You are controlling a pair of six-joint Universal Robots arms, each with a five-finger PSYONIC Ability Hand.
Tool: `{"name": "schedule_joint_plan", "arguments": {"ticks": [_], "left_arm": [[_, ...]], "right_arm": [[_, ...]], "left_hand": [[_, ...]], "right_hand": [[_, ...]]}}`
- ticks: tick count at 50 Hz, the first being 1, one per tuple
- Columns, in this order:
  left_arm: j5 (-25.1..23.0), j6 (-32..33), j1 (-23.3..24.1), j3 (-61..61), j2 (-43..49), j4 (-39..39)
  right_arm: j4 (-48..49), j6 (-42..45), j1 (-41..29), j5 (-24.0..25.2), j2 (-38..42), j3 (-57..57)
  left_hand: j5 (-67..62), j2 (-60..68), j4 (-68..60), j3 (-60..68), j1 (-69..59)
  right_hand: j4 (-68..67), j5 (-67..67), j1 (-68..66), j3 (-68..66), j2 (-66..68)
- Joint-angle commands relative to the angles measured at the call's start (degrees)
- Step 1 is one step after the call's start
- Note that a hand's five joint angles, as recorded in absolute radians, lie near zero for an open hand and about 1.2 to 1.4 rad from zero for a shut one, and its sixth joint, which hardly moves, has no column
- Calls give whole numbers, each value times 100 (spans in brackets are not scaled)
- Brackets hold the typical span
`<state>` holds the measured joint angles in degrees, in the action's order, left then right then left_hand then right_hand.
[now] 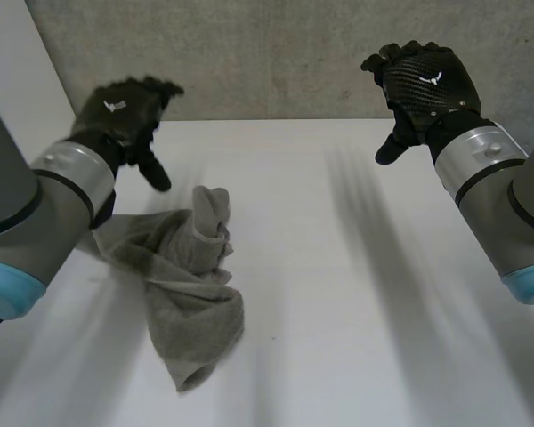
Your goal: Fold the towel.
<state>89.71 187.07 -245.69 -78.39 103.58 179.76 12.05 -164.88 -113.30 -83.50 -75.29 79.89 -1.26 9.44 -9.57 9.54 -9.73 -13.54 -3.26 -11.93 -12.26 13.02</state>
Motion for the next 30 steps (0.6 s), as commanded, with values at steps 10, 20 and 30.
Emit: {"name": "schedule_joint_plan", "arguments": {"ticks": [10, 20, 30], "left_arm": [[82, 2650, -401, 280, 1296, -960], [64, 3028, -1235, 140, 1296, -960], [-120, 3037, -1666, -404, 1401, -522]], "right_arm": [[-203, -9, -192, -9, 322, 9], [-1133, -990, -1395, -9, 1296, -35], [-1169, -3214, -1739, 482, 2079, -448]], "left_hand": [[54, 128, -115, 118, -99], [54, 128, -115, 119, -99], [88, 94, -81, 85, -65]], "right_hand": [[354, 326, 193, 226, -302], [354, 326, 193, 226, -302], [328, 301, 168, 201, -277]]}}
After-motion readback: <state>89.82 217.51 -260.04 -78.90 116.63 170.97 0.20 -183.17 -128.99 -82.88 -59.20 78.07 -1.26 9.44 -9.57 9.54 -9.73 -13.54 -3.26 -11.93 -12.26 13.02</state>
